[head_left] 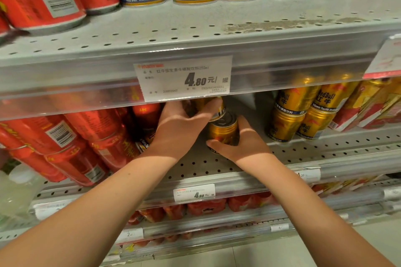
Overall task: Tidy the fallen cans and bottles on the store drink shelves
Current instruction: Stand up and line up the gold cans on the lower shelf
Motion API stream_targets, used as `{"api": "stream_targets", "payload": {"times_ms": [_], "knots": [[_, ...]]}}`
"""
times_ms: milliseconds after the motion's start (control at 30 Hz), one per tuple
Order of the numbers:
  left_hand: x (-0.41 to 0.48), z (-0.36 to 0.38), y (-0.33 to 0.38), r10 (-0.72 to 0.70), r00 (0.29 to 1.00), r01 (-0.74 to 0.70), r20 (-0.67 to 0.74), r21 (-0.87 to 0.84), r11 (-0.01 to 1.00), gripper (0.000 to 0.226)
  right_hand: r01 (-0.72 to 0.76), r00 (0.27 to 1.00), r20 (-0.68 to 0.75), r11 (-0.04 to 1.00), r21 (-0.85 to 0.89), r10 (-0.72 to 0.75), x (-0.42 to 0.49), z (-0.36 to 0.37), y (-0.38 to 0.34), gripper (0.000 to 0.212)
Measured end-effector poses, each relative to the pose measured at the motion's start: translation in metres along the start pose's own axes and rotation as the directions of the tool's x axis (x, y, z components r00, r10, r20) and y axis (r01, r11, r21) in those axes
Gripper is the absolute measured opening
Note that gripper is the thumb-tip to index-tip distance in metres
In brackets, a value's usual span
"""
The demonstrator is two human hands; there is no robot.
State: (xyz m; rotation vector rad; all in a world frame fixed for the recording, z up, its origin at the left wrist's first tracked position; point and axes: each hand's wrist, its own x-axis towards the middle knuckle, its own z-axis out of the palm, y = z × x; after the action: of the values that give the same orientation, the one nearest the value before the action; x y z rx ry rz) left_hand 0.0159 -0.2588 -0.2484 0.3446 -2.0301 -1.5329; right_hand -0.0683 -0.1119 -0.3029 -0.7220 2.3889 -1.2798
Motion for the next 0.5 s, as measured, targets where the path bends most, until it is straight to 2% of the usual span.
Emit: {"api": "stream_targets", "payload": {"times_ms": [67, 200, 300, 400, 500], "knots": [[0.0, 0.007, -0.002, -0.009, 0.999, 0.008, 0.04, 0.006, 1.0, 0.053, -0.002, 1.0, 0.011, 1.0, 0.008, 0.002, -0.001, 0.001, 0.0, 0.079], [0.0, 0.01, -0.002, -0.014, 0.995, 0.009, 0.097, 0.045, 0.999, 0.058, -0.006, 1.0, 0.003, 1.0, 0.024, 0.006, -0.002, 0.001, 0.001, 0.076], [0.004, 0.004, 0.004, -0.011, 0.981, -0.028, 0.192, 0.2, 0.979, 0.063, -0.015, 1.0, -0.02, 0.999, 0.038, 0.016, -0.002, 0.0, 0.002, 0.083], [0.004, 0.001, 0.013, -0.051, 0.97, -0.028, 0.236, 0.319, 0.947, 0.063, -0.01, 0.999, -0.041, 0.999, 0.032, 0.012, -0.003, 0.001, 0.002, 0.079], [0.001, -0.007, 0.025, -0.091, 0.96, -0.054, 0.265, 0.493, 0.869, 0.067, -0.009, 0.999, -0.047, 0.999, 0.053, 0.011, -0.002, 0.001, 0.003, 0.075]]}}
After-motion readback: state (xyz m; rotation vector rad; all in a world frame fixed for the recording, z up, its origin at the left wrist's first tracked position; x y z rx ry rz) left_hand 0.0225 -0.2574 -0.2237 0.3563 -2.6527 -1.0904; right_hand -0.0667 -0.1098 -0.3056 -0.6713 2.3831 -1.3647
